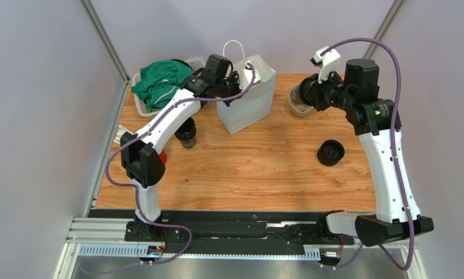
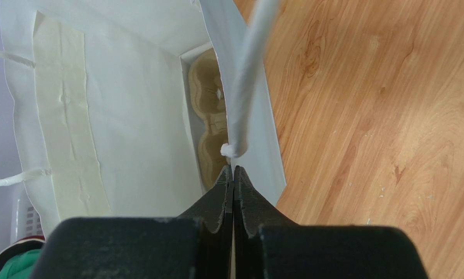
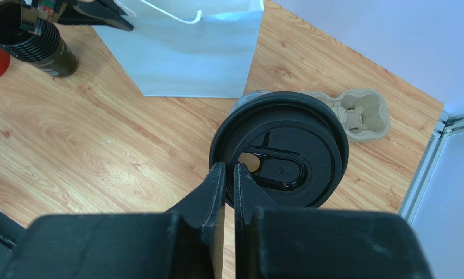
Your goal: Pack the takeout coffee
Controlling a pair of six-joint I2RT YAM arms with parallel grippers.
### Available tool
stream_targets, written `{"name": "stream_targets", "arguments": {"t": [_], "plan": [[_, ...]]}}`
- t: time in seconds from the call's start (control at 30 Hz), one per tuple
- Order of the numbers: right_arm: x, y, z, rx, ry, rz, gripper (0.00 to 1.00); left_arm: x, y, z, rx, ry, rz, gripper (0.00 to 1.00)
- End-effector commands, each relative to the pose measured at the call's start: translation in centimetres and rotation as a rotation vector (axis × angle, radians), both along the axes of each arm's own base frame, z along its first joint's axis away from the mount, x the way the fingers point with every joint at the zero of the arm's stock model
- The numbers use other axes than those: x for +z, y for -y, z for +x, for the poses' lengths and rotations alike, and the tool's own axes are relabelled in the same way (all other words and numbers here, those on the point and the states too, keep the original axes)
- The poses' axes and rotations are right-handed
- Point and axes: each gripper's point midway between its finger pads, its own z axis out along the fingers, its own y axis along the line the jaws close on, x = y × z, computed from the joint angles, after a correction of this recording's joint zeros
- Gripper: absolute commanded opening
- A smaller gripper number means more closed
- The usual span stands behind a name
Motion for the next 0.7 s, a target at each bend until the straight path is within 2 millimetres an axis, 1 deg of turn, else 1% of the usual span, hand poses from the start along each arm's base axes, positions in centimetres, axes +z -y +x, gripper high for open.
{"name": "stream_targets", "arguments": {"t": [0.0, 0.07, 0.1, 0.13, 0.17, 0.2, 0.23, 0.27, 0.3, 0.33, 0.4, 0.43, 0.5, 0.53, 0.6, 0.63, 0.67], "plan": [[4.3, -0.1, 0.1, -0.019, 0.133, 0.062, 0.00, 3.2, 0.4, -1.7, -0.018, -0.004, -0.071, 0.00], [5.0, -0.1, 0.1, -0.021, 0.151, 0.069, 0.00, 3.5, 0.6, -2.8, -0.034, -0.012, -0.074, 0.00], [5.2, -0.1, 0.1, -0.021, 0.152, 0.074, 0.00, 2.9, 0.6, -3.4, -0.039, -0.029, -0.065, 0.00], [5.4, -0.2, 0.1, -0.019, 0.156, 0.078, 0.00, 2.8, 0.9, -4.0, -0.050, -0.031, -0.062, 0.00], [5.7, -0.2, 0.1, -0.019, 0.161, 0.081, 0.00, 3.2, 1.0, -4.8, -0.060, -0.032, -0.067, 0.00], [5.9, -0.3, 0.0, -0.015, 0.168, 0.085, 0.00, 2.6, 1.0, -5.4, -0.070, -0.047, -0.058, 0.00], [6.0, -0.4, 0.0, -0.011, 0.169, 0.087, 0.00, 3.2, 1.3, -6.4, -0.087, -0.043, -0.067, 0.00], [6.1, -0.4, -0.1, -0.008, 0.171, 0.087, 0.00, 3.1, 1.3, -7.0, -0.096, -0.048, -0.065, 0.00], [6.5, -0.6, -0.2, 0.002, 0.180, 0.091, 0.00, 2.6, 1.4, -7.8, -0.108, -0.064, -0.058, 0.00], [6.5, -0.6, -0.3, 0.011, 0.180, 0.088, 0.00, 3.3, 1.6, -8.9, -0.131, -0.058, -0.069, 0.00], [6.9, -1.1, -0.6, 0.041, 0.184, 0.096, 0.00, 2.8, 1.7, -10.2, -0.152, -0.076, -0.061, 0.00], [6.8, -1.2, -0.7, 0.049, 0.175, 0.100, 0.00, 3.3, 1.9, -11.2, -0.170, -0.072, -0.070, 0.00], [6.7, -1.9, -1.1, 0.090, 0.156, 0.116, 0.00, 3.1, 1.9, -12.5, -0.184, -0.094, -0.069, 0.00], [6.7, -2.3, -1.4, 0.106, 0.144, 0.119, 0.00, 3.7, 2.1, -13.5, -0.207, -0.094, -0.082, 0.00], [6.3, -3.4, -2.0, 0.169, 0.123, 0.119, 0.00, 3.6, 2.1, -14.7, -0.230, -0.107, -0.079, 0.00], [6.1, -3.8, -2.6, 0.192, 0.106, 0.116, 0.00, 4.1, 2.2, -15.5, -0.246, -0.092, -0.083, 0.00], [5.9, -4.5, -2.9, 0.225, 0.101, 0.108, 0.00, 3.8, 2.2, -16.1, -0.256, -0.092, -0.072, 0.00]]}}
